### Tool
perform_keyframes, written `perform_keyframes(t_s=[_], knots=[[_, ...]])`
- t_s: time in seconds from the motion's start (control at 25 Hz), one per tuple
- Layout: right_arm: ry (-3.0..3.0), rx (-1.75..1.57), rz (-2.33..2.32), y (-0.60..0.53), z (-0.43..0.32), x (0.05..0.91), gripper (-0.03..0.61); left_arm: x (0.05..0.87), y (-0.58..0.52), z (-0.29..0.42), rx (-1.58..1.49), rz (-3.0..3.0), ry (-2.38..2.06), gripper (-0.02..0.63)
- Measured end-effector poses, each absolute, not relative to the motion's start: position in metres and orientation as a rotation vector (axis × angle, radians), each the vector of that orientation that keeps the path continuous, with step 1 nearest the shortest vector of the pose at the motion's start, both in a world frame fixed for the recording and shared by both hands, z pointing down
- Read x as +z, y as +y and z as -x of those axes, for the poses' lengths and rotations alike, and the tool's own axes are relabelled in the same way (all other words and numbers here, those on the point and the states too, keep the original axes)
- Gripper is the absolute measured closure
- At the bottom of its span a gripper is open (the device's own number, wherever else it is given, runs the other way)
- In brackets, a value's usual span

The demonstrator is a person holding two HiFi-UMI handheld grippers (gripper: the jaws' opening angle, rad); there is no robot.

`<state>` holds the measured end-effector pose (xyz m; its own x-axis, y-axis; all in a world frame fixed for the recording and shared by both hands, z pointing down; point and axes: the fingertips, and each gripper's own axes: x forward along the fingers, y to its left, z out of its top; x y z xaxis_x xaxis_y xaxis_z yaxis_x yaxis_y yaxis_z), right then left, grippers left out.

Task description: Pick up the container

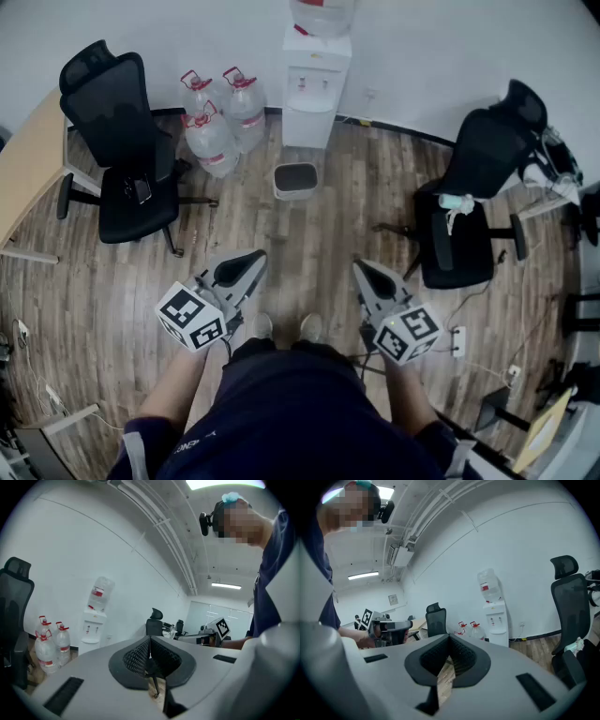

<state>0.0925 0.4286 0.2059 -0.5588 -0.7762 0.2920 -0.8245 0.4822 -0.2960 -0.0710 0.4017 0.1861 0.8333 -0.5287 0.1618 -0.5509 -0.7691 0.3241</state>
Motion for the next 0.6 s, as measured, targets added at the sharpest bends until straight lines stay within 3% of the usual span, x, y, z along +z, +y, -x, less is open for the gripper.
perform_keyframes(t_s=[0.6], knots=[[-2.633,0.712,-1.358,0.453,-0.146,0.229,0.561,0.206,0.431,0.032,0.133,-2.623,-0.903,0.588]])
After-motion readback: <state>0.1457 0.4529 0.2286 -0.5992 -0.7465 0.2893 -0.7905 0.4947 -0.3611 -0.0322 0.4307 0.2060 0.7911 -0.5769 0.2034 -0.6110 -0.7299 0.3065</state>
